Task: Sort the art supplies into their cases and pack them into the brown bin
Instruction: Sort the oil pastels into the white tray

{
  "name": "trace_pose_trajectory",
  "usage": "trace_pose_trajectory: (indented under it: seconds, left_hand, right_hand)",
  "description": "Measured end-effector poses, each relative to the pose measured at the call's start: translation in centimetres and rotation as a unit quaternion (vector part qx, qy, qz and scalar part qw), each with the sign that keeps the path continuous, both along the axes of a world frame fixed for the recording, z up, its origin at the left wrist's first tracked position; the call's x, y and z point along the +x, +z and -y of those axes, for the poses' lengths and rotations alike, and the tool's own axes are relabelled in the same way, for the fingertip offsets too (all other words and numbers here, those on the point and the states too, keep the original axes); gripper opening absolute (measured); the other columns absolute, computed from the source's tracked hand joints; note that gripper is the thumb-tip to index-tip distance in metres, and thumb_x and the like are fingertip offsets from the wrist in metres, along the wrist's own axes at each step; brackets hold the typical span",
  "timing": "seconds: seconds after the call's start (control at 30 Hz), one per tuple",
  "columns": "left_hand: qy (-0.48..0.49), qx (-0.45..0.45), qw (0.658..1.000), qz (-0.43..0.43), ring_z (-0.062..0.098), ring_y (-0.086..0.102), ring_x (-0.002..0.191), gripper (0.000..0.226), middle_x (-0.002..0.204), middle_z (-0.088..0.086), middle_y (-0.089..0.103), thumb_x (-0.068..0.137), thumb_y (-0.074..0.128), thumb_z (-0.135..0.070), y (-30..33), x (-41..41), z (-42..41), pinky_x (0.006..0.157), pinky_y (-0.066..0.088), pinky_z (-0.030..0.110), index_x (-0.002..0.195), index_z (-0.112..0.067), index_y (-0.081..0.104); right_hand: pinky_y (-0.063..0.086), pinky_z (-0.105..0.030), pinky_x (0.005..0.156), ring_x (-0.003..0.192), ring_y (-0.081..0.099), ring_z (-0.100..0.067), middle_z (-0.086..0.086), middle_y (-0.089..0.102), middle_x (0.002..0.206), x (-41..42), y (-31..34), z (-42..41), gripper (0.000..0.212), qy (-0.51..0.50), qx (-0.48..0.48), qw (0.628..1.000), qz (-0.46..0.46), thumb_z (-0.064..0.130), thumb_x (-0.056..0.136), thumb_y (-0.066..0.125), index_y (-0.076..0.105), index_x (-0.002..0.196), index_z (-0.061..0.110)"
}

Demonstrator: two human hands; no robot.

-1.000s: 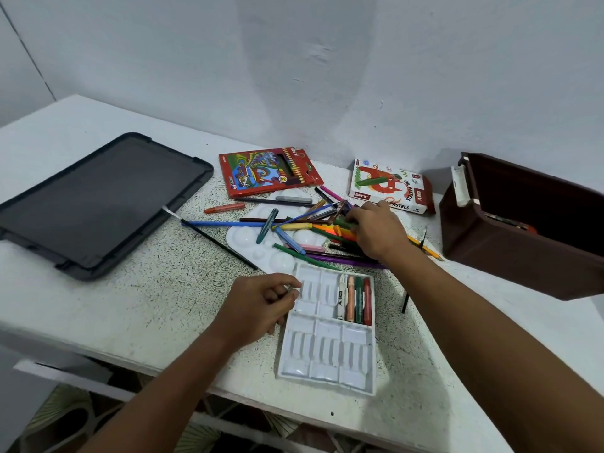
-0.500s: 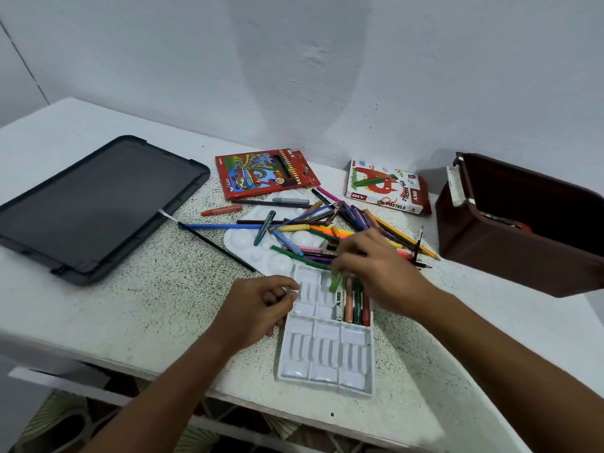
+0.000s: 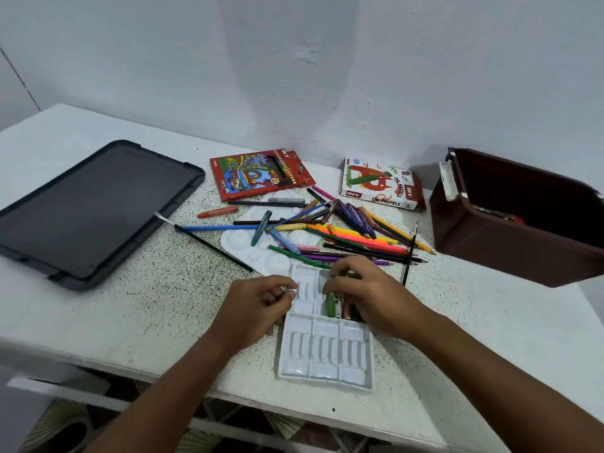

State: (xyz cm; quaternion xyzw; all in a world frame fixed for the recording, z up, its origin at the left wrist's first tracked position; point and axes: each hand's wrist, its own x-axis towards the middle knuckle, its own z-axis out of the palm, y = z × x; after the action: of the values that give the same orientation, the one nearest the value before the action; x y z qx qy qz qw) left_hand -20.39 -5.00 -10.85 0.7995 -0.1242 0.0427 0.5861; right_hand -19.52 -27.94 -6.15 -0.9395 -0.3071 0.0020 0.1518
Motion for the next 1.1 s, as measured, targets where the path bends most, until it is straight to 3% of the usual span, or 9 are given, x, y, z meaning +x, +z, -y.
trace_pose_trajectory:
  seconds: [0.07,0.1,0.17,0.3,0.73,1.1]
  left_hand:
    - [0.000,-0.001,1.000,0.002,0.007,0.049,0.033,0.013,0.049,0.000,0.059,0.081,0.071,0.000,0.0,0.0,0.0,0.041,0.041,0.014,0.086,-0.011,0.074]
    - [-0.001,-0.001,1.000,0.002,0.007,0.049,0.033,0.013,0.049,0.001,0.060,0.081,0.071,0.000,0.0,0.0,0.0,0.041,0.041,0.013,0.087,-0.011,0.074]
    - [-0.002,-0.001,1.000,0.001,0.008,0.050,0.034,0.013,0.050,0.001,0.060,0.081,0.071,0.000,0.0,0.0,0.0,0.042,0.041,0.013,0.087,-0.011,0.074]
    - [-0.003,-0.007,1.000,-0.010,0.013,0.050,0.032,0.015,0.050,0.000,0.060,0.082,0.070,-0.002,-0.1,0.0,-0.1,0.040,0.041,0.017,0.087,-0.015,0.074]
    - [-0.002,0.004,1.000,-0.022,0.014,0.052,0.034,0.014,0.052,0.002,0.062,0.083,0.070,-0.003,-0.1,0.0,-0.1,0.040,0.044,0.020,0.088,-0.015,0.074]
    - [-0.001,0.007,1.000,-0.027,0.011,0.051,0.033,0.015,0.052,0.002,0.062,0.082,0.070,-0.003,-0.1,-0.1,-0.1,0.040,0.043,0.020,0.087,-0.017,0.074]
  right_hand:
    - [0.051,-0.043,0.080,0.110,0.052,-0.026,-0.007,0.057,0.117,-0.2,-0.4,0.2,0.029,0.013,0.020,0.999,0.029,0.006,0.090,0.052,0.068,0.113,0.014]
    - [0.051,-0.042,0.080,0.109,0.052,-0.024,-0.006,0.058,0.116,-0.3,-0.5,0.3,0.026,0.012,0.038,0.999,0.030,0.006,0.089,0.056,0.067,0.112,0.013]
    - [0.050,-0.038,0.084,0.108,0.051,-0.019,-0.002,0.060,0.115,-0.6,-0.3,0.4,0.024,0.005,0.062,0.998,0.028,0.023,0.093,0.055,0.067,0.111,0.013]
    - [0.047,-0.034,0.089,0.108,0.052,-0.017,0.002,0.063,0.115,-1.2,-0.6,0.6,0.041,-0.001,0.054,0.998,0.017,0.045,0.092,0.049,0.068,0.111,0.014]
    - [0.046,-0.033,0.092,0.110,0.050,-0.016,0.005,0.063,0.119,-1.5,-1.5,0.5,0.049,-0.033,0.051,0.998,-0.006,0.054,0.088,0.050,0.067,0.115,0.017]
    - [0.039,-0.024,0.095,0.112,0.048,-0.012,0.006,0.062,0.120,-1.4,-1.2,0.5,0.046,-0.027,0.039,0.999,-0.010,0.053,0.088,0.052,0.067,0.115,0.019]
